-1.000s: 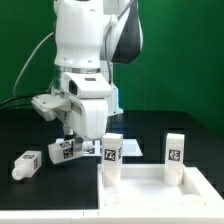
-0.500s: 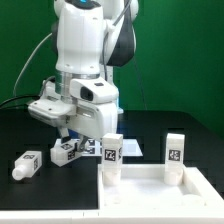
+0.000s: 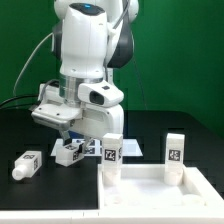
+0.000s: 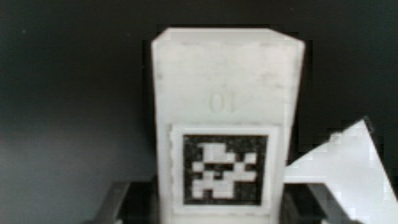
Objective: Assemble square table
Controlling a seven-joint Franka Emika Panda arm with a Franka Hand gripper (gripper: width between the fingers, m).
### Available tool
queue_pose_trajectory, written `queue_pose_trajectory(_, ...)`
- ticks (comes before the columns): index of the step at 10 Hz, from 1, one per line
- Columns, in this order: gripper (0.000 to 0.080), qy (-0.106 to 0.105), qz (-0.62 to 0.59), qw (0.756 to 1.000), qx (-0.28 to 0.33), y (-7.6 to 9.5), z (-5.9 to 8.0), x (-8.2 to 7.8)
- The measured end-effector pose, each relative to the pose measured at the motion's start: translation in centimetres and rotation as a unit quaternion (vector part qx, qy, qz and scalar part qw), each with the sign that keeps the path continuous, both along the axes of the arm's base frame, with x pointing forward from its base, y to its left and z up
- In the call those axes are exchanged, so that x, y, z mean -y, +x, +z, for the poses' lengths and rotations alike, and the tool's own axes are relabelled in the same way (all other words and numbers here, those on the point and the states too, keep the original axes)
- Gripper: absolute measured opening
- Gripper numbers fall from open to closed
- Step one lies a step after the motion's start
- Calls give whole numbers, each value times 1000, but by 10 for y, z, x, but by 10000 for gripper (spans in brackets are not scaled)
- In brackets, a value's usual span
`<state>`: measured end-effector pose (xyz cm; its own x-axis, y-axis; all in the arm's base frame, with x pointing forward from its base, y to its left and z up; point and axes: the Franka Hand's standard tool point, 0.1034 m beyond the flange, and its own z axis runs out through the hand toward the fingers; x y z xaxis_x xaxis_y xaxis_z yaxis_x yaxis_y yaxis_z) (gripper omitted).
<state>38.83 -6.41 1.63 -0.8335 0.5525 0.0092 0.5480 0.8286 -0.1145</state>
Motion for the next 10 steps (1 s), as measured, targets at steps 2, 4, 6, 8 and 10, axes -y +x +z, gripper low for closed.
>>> queue_pose_trajectory(2, 459, -1, -9, 1000, 0, -1, -1, 1)
queue_pose_trajectory(4, 580, -9, -74, 997, 7, 1, 10, -1)
queue_pose_trajectory(6, 645, -29, -207, 977, 30, 7, 39, -4)
queue_pose_trajectory(8, 649, -43, -320, 945, 45, 15, 46, -8)
queue_pose_trajectory(10, 649, -46, -370, 927, 46, 12, 43, -7)
